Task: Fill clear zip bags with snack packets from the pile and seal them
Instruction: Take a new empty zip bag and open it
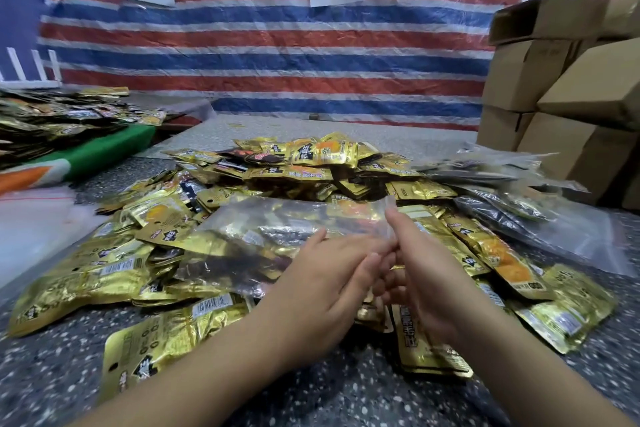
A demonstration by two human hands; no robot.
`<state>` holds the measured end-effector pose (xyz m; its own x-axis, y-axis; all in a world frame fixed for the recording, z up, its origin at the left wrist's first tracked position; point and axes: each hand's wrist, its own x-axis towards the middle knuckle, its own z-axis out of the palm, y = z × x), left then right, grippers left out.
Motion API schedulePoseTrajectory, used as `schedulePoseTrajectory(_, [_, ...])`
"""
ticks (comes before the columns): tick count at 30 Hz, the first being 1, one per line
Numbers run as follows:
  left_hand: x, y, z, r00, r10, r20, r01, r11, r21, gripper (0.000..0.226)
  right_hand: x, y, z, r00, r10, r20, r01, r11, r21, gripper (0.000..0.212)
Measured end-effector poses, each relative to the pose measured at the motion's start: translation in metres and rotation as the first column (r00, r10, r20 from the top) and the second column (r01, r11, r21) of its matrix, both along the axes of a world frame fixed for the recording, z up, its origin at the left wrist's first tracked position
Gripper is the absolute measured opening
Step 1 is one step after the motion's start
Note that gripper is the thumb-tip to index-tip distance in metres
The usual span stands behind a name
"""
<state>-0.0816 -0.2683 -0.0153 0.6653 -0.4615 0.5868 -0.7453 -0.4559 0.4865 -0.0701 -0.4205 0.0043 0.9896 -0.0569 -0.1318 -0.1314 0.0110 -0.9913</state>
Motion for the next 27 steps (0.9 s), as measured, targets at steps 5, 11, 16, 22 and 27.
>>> schedulePoseTrajectory(5, [-0.003,0.000,0.003,0.999,-0.033,0.007,0.032,0.988,0.152,0.045,0.005,-0.007,0.001,0.999,-0.031,-0.037,0.029,0.999,-0.041,0.035])
schedulePoseTrajectory(11, [-0.005,-0.001,0.004,0.998,-0.009,-0.059,0.011,1.000,0.019,0.067,0.000,-0.011,0.007,0.995,-0.023,0.097,0.020,0.999,0.036,0.028])
schedulePoseTrajectory(16, [0.000,0.001,0.007,0.970,0.122,-0.211,-0.163,0.969,-0.186,0.058,-0.008,-0.012,0.015,0.954,0.018,0.299,-0.055,0.992,0.116,0.032])
schedulePoseTrajectory(22, [0.000,0.003,0.018,0.856,-0.152,-0.495,-0.071,0.913,-0.403,0.034,-0.016,-0.005,0.016,0.855,0.071,0.514,-0.137,0.986,0.092,0.015])
schedulePoseTrajectory(27, [-0.006,0.000,0.023,0.712,-0.317,-0.626,-0.027,0.879,-0.476,0.021,-0.018,-0.001,0.015,0.845,0.080,0.529,-0.135,0.989,0.067,0.019])
